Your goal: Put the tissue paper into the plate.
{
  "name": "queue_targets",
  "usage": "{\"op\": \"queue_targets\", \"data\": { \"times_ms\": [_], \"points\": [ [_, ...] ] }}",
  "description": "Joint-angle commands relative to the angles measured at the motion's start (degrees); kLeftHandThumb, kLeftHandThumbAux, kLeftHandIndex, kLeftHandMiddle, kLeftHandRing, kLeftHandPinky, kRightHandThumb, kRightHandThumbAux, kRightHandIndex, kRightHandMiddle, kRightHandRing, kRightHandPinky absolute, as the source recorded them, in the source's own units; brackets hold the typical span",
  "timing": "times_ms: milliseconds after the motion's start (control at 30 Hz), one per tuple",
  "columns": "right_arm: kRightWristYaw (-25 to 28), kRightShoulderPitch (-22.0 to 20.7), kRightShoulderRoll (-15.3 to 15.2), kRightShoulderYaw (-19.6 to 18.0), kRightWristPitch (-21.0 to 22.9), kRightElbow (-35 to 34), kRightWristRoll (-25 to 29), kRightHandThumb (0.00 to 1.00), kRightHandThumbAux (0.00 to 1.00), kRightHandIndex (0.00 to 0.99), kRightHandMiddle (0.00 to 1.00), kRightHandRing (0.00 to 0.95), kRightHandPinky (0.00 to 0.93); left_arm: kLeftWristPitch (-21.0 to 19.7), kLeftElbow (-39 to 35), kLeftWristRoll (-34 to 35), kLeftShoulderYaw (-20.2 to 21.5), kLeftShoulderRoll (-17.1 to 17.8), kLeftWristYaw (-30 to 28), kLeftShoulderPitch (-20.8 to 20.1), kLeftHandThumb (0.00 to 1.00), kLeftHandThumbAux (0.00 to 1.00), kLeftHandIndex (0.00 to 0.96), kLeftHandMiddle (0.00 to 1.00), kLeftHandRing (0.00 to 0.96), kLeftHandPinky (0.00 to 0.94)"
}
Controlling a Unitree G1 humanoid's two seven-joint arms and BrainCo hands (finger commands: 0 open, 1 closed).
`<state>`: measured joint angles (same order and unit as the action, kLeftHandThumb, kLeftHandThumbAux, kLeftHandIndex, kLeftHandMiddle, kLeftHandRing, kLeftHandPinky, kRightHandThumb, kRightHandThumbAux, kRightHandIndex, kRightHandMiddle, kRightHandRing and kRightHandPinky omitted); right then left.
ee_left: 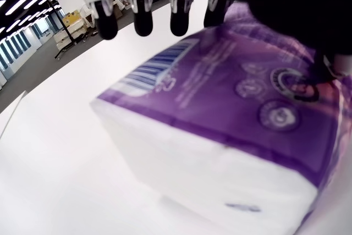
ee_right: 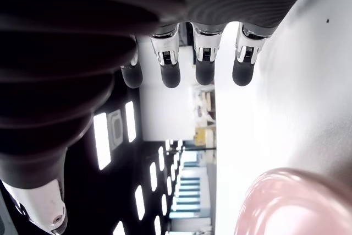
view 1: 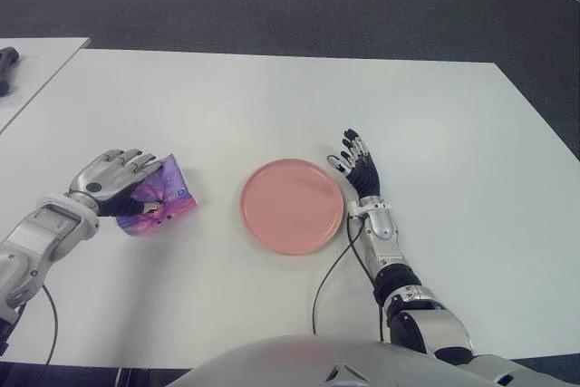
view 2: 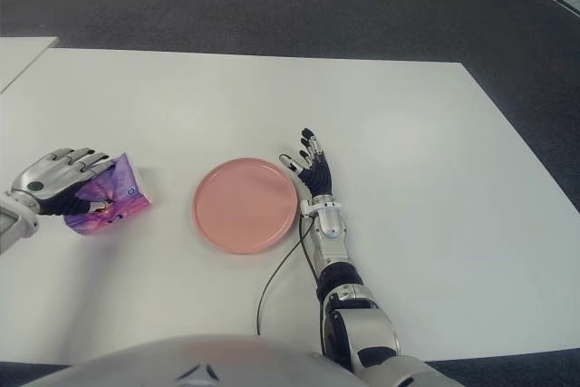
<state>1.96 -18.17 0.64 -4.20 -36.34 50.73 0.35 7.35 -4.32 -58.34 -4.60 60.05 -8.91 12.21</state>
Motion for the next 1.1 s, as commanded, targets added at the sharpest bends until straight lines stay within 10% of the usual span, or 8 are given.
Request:
{"op": "queue_targets", "data": {
  "times_ms": [33, 1100],
  "points": [
    [0.04, 4.30, -0.12, -0.46, 2.30, 2.67, 0.44, 0.118, 0.674, 0.017, 0.019, 0.018, 0.060, 0.63, 0.63, 0.31, -2.78, -1.57, -2.35, 2.83, 0.004, 0.221, 0.000, 0.000, 0.000, 0.000],
    [-0.23, 4.02, 0.12, -0.44, 2.27, 3.07, 0.21, 0.118, 0.674, 0.017, 0.019, 0.018, 0.060, 0.09, -10.91, 6.01, 12.31, -1.63, -0.46, 8.33, 0.026, 0.249, 0.000, 0.000, 0.000, 0.000]
  ]
}}
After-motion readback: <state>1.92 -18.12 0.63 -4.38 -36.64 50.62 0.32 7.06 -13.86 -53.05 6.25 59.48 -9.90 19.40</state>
